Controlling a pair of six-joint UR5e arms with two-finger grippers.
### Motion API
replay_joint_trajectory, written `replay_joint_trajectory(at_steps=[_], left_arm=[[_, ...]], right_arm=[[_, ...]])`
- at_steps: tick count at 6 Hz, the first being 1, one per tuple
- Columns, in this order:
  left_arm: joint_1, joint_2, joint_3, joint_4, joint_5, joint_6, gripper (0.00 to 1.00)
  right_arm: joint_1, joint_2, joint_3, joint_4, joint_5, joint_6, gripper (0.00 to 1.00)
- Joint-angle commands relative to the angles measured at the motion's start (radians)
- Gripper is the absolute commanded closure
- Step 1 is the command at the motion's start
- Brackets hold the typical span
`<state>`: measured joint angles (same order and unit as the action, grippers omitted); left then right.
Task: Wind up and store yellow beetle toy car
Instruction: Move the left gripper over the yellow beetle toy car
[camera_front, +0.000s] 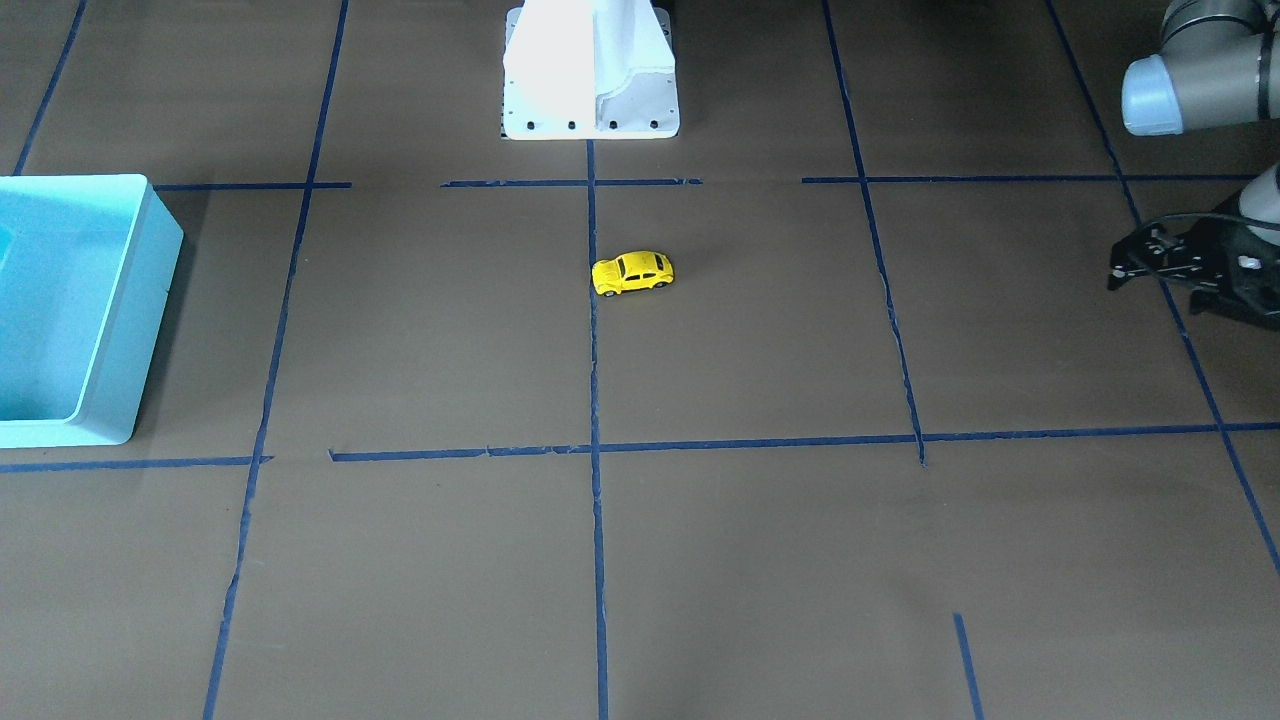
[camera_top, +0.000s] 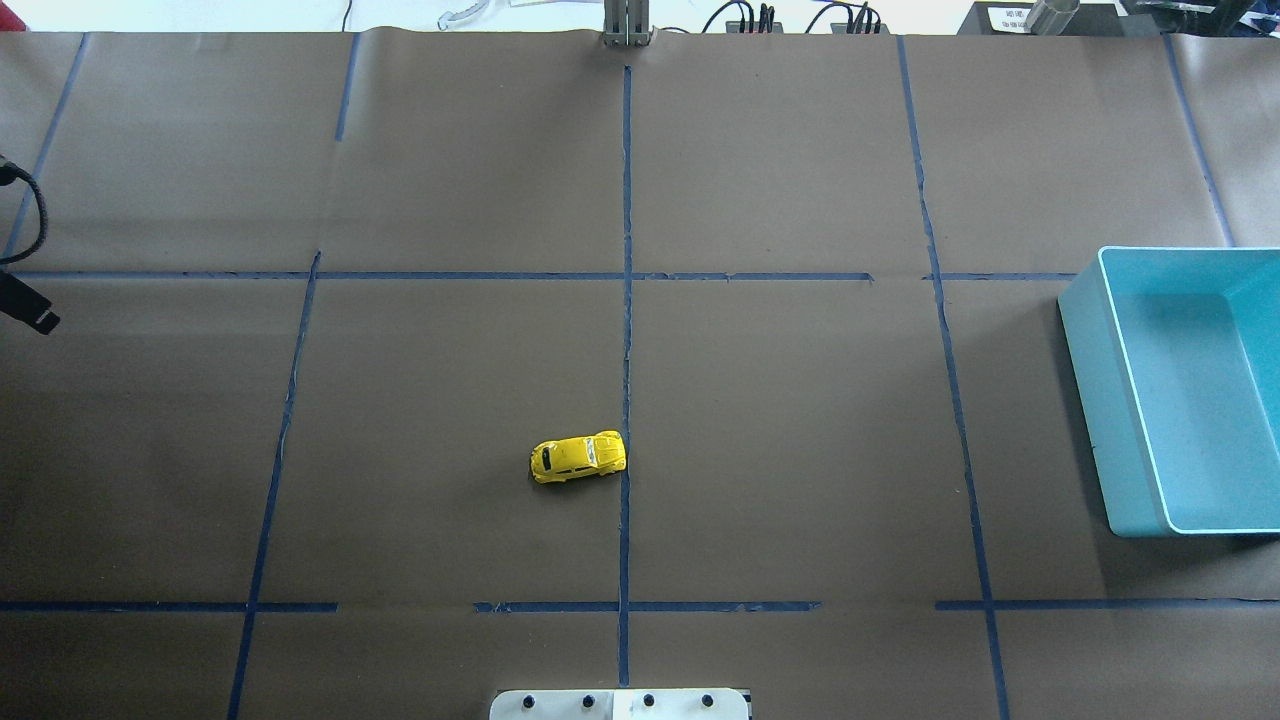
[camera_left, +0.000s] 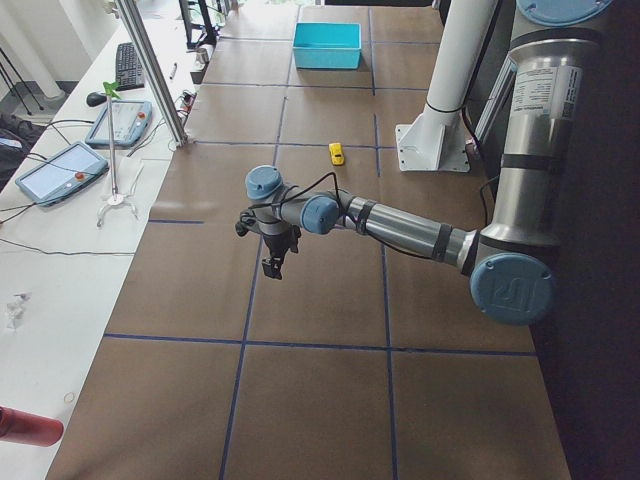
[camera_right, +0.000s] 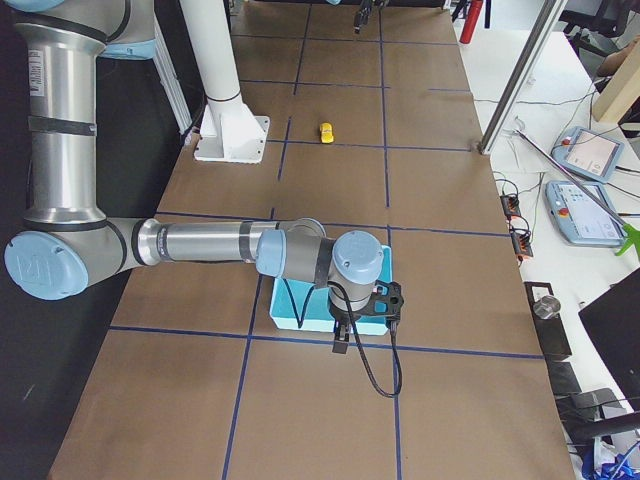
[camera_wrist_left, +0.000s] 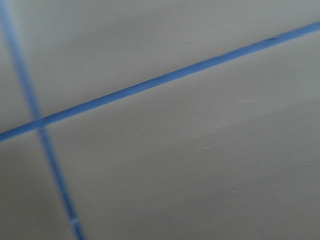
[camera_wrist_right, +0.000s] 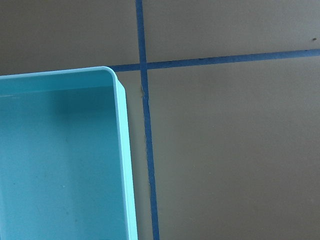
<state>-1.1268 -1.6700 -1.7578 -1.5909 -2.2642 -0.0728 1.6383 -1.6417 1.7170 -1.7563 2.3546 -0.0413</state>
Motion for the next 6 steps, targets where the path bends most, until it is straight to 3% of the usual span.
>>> replay_joint_trajectory(at_steps=[1,6], left_arm=[[0.106,-0.088,-0.011,-0.006,0.002,-0.001,0.0],[0.364,-0.385,0.0,0.002,0.011,-0.007,0.0]], right_arm=[[0.0,0.0,0.001,-0.002,0.0,0.0,0.0],[0.0,-0.001,0.001,-0.002,-0.002,0.0,0.0]])
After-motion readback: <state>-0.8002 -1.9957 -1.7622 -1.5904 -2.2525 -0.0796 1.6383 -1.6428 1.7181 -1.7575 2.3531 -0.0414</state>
